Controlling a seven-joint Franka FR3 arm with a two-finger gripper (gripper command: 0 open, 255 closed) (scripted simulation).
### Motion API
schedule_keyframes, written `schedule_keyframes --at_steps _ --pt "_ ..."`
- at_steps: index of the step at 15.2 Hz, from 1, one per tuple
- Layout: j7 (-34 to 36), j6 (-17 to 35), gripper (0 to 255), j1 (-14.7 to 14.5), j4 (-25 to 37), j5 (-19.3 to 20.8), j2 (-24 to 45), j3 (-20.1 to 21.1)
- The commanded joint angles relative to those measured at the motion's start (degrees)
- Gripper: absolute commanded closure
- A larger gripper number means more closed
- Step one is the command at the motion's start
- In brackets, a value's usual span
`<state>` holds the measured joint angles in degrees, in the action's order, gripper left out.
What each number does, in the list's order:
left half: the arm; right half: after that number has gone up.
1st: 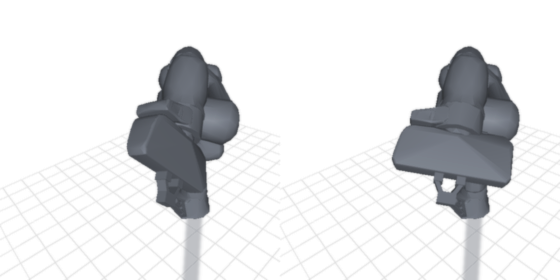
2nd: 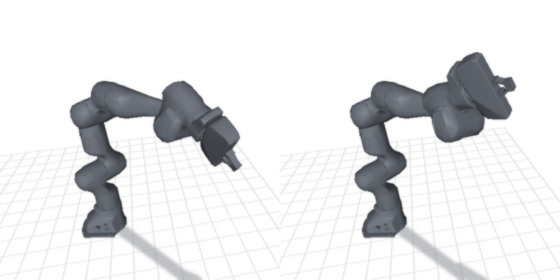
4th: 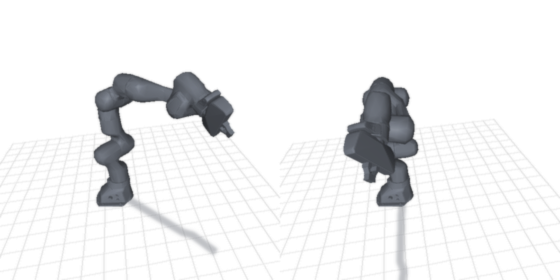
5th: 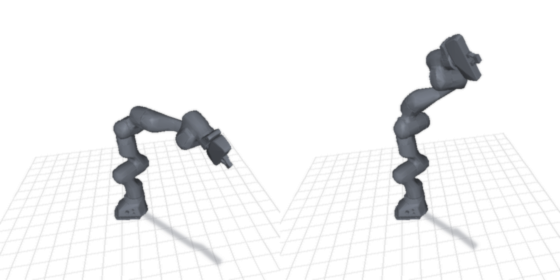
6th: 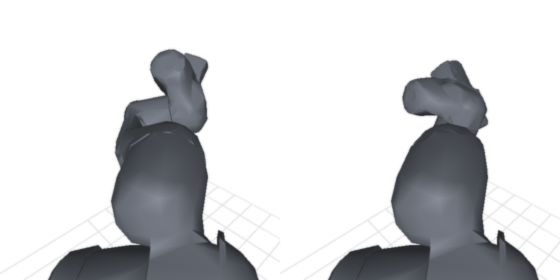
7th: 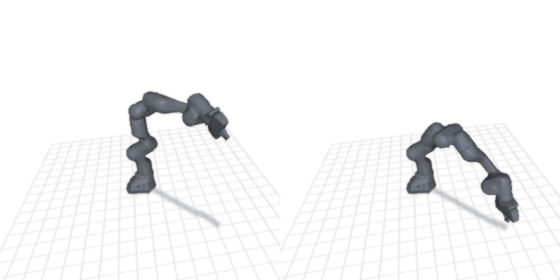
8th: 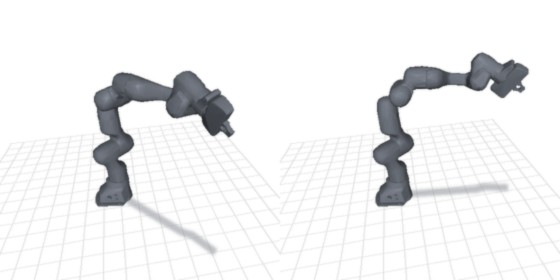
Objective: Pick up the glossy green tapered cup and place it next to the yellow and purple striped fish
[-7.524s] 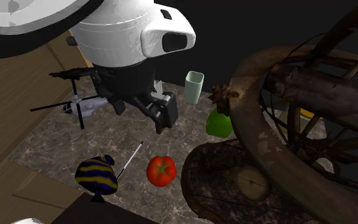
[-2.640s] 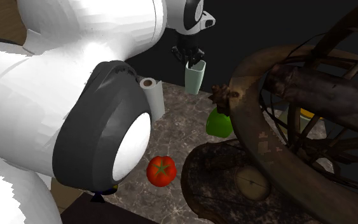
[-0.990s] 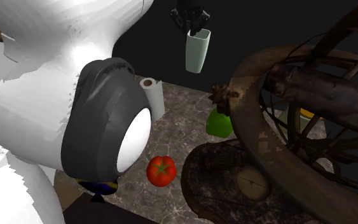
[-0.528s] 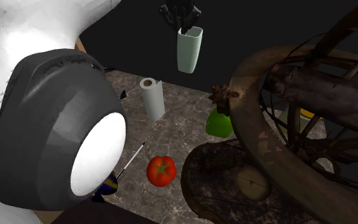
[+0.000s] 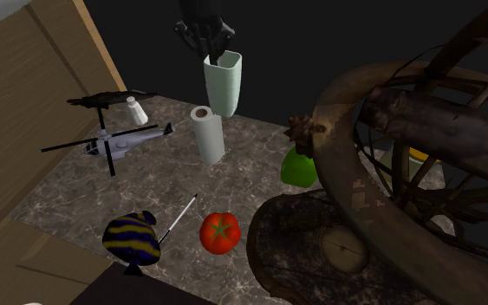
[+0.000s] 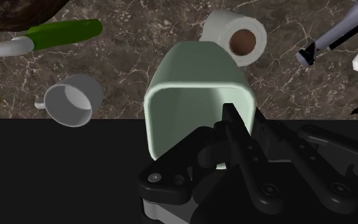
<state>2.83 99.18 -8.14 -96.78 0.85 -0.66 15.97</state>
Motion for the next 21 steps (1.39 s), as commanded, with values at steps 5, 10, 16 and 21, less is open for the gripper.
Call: schedule_keyframes --at_steps 5,10,16,21 --pt "2.79 1.03 255 -1.93 -12.23 -3.36 -11.66 1.60" --pt "5.45 0.47 255 -4.19 -20.11 -6.35 -20.53 3.15" --pt "9.44 -1.62 255 -7.62 -27.18 -10.16 -30.26 5.45" --pt "13.57 -4.24 255 -10.91 -31.19 -13.57 -37.46 7.87"
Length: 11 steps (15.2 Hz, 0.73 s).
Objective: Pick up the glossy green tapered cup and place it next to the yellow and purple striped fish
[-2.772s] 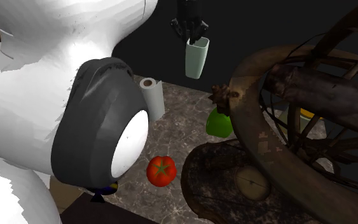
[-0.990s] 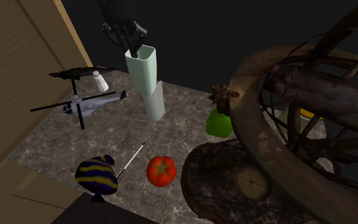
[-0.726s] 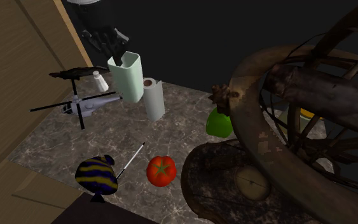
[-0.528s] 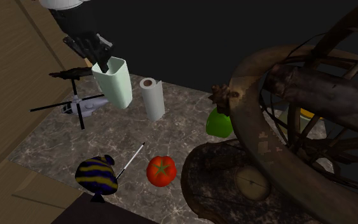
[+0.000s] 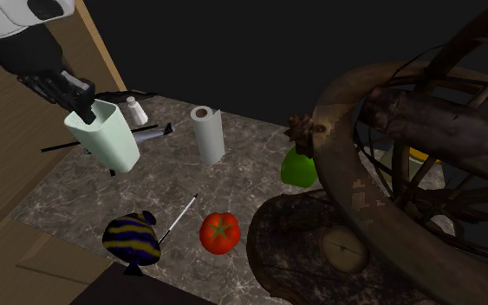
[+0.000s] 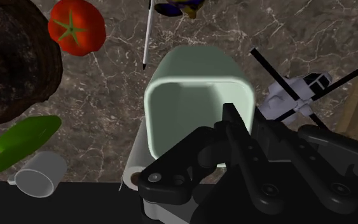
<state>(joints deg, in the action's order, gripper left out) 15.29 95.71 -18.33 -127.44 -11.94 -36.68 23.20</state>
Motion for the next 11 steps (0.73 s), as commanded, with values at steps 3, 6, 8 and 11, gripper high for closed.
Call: schedule_keyframes --at_steps 3,6,8,11 --pt "3.92 -2.59 255 -2.75 -2.13 -2.98 -5.28 2.38" --pt "7.00 -4.50 255 -4.78 -3.13 -5.26 -8.70 4.32" --pt "8.18 -4.55 255 -5.65 -4.23 -6.32 -10.06 5.26" --pt "8.05 -2.52 255 -5.96 -6.78 -6.89 -10.60 5.82"
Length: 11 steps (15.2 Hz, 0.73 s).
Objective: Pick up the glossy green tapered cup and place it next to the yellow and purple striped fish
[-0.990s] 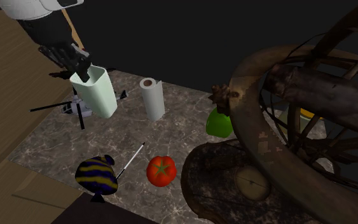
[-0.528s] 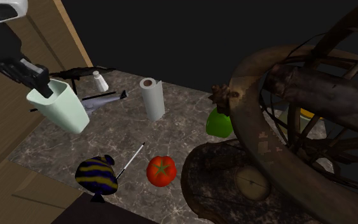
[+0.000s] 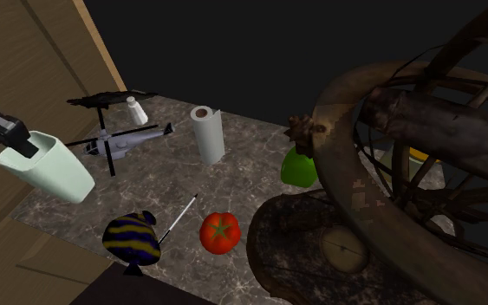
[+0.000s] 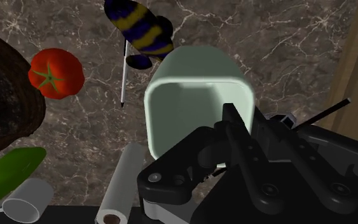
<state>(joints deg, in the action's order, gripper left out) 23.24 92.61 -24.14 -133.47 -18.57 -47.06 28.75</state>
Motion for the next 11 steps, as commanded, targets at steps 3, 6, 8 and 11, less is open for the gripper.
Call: schedule_keyframes --at_steps 3,6,8,11 --pt "-0.02 2.64 255 -0.45 -3.21 -0.86 -0.65 0.88" --pt "-0.12 4.73 255 -0.75 -5.60 -1.50 -0.97 1.55" --pt "-0.19 6.14 255 -0.94 -7.15 -1.94 -1.11 2.03" --pt "-0.28 8.30 255 -1.22 -9.40 -2.62 -1.22 2.79"
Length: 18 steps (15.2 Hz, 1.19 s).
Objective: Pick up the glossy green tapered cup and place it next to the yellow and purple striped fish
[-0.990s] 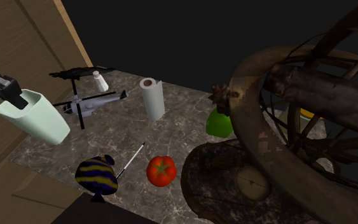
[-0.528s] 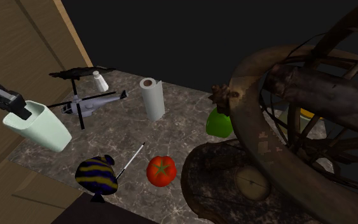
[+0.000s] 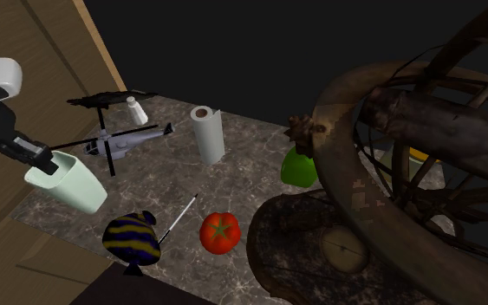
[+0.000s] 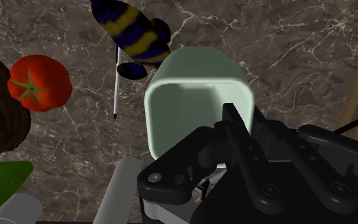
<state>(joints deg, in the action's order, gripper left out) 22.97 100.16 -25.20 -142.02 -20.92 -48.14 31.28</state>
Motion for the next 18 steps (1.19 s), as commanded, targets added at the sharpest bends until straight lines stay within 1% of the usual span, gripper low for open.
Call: schedule_keyframes --at_steps 1,18 --pt "-0.04 1.48 255 -0.25 -1.59 -0.51 -0.16 0.53" --pt "-0.38 15.06 255 -1.44 -12.55 -5.01 2.41 6.10"
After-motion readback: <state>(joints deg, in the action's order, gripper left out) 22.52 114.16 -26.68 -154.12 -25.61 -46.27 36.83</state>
